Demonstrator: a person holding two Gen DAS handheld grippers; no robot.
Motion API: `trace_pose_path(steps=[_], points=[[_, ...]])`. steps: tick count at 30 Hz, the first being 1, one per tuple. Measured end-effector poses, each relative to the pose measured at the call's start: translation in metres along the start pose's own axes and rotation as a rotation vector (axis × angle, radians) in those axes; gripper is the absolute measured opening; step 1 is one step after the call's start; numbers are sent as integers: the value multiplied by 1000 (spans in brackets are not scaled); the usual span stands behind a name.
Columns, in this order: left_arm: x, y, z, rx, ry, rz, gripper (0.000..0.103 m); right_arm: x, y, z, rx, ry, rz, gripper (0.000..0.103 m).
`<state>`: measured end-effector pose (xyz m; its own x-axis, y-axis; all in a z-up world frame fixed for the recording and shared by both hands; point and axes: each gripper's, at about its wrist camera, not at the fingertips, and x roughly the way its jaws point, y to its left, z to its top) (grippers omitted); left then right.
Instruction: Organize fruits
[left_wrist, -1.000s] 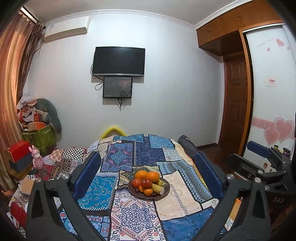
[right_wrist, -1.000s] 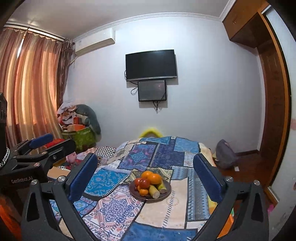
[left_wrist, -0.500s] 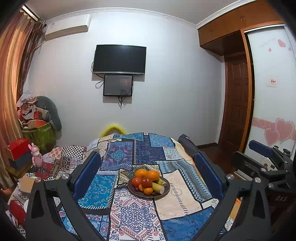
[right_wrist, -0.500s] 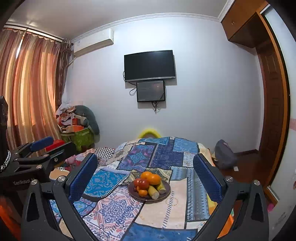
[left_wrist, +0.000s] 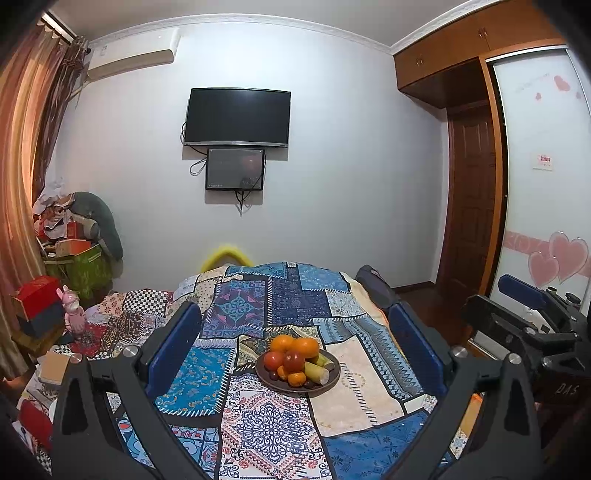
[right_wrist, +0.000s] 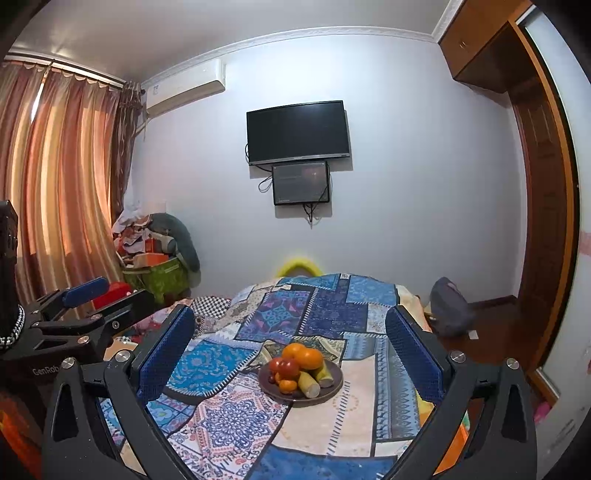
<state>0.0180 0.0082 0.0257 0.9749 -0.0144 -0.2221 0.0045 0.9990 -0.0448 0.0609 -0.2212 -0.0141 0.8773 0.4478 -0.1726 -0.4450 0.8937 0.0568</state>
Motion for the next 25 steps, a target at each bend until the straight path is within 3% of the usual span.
trace_pose_path(steps=[25], points=[[1, 2, -1, -3, 12, -18, 103, 2, 1, 0, 8, 12, -7, 103]])
